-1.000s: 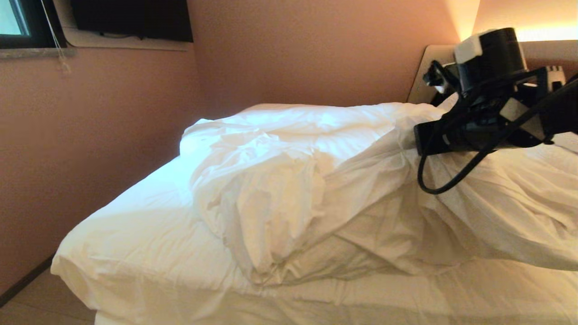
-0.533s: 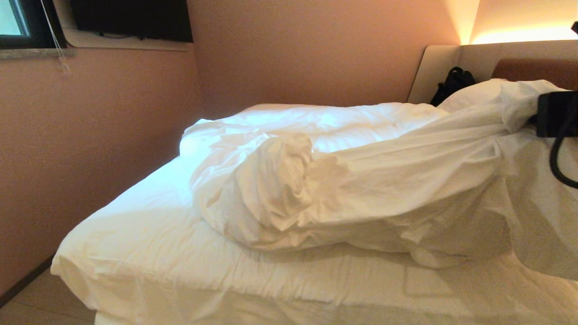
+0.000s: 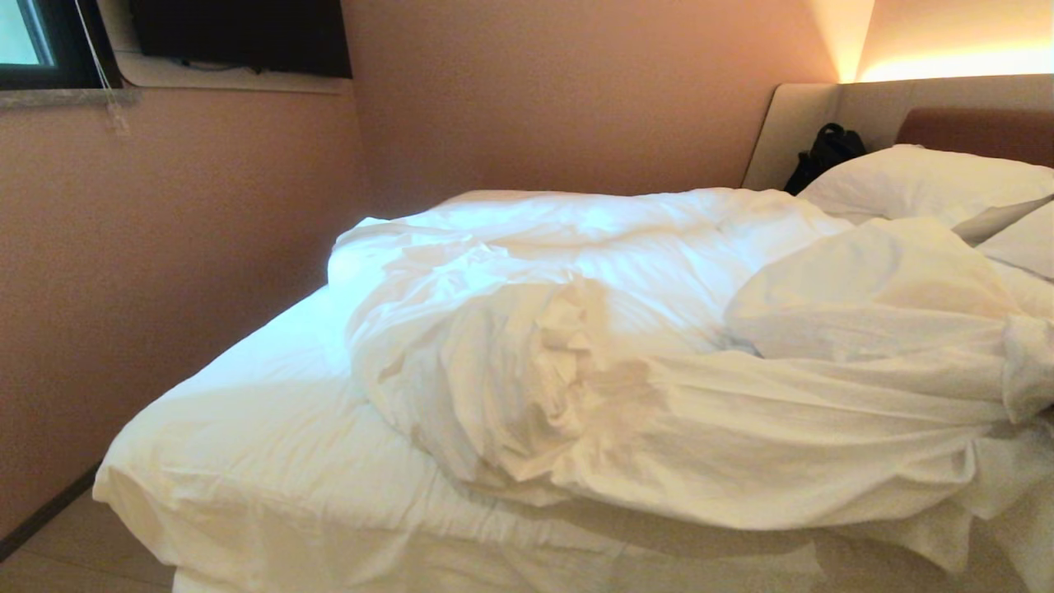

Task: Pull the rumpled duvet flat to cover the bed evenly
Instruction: Flatten the corners of the folded blanket

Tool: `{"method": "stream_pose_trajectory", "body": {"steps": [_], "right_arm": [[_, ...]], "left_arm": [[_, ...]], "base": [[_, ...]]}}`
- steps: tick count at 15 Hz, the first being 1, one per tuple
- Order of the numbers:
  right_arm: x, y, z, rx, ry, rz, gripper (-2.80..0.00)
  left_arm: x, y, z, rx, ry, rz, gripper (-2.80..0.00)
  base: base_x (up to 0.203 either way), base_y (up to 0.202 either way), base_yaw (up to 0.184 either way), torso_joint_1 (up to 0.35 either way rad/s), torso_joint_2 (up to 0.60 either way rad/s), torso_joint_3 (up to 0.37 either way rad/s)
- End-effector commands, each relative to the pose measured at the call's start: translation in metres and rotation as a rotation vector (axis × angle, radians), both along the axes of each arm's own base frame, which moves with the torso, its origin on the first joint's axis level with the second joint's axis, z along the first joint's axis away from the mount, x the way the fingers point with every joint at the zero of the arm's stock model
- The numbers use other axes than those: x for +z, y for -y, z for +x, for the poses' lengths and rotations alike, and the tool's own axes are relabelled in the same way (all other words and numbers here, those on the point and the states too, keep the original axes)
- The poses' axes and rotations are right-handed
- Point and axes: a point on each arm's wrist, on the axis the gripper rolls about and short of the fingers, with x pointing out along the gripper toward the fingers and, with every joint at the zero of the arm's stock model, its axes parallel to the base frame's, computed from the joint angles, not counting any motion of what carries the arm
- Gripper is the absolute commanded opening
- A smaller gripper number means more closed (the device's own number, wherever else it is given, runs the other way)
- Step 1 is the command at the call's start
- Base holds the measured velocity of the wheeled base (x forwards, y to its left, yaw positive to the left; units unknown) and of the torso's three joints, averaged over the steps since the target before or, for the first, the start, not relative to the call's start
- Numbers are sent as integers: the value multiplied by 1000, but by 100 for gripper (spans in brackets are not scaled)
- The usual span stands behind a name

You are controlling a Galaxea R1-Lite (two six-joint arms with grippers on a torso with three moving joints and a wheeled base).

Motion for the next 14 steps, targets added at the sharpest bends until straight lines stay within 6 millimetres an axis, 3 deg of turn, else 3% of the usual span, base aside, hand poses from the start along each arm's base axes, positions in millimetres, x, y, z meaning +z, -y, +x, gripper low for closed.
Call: {"method": "stream_pose_trajectory", "body": {"steps": [1, 5, 14], "right_arm": [[-24, 5, -19, 6, -36, 1, -280], [-59, 7, -32, 45, -48, 43, -280], [-62, 4, -24, 72, 64, 103, -280]], "left_arm": [[0, 0, 0, 0, -1, 0, -280], [0, 0, 0, 0, 0, 0, -280], [0, 0, 0, 0, 0, 0, -280]], "base": [[0, 0, 0, 0, 0, 0], [0, 0, 0, 0, 0, 0], [0, 0, 0, 0, 0, 0]]}}
